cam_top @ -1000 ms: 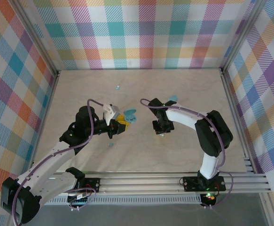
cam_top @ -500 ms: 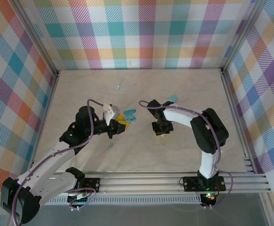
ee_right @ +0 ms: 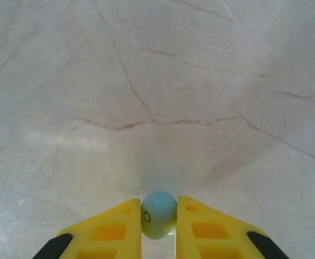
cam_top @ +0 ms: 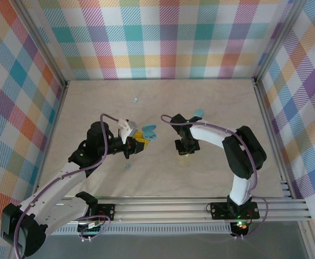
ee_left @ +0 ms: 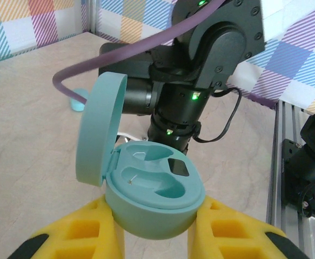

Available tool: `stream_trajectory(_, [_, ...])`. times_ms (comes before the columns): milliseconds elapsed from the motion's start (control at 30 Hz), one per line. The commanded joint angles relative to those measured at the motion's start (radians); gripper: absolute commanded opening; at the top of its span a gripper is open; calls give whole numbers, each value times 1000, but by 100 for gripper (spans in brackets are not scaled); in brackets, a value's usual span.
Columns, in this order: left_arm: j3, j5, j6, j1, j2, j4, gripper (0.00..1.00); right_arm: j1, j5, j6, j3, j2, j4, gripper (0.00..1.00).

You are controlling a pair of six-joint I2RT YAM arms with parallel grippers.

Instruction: Insert the wireless bluetooth earbuds into the charging case

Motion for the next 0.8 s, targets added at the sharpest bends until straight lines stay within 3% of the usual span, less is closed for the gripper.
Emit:
stream_trajectory(0, [-8,13,13,0,-14,22,13,-5,-66,-5,-18,-95,11,17])
stream_trajectory(400, [-10,45,-3,0,18,115,13,-7,-215,-117,5,-414,24,15])
stream_trajectory(767, [6,123,-4,0,54,160,13,-7,-520,-178,60,-616,107,12])
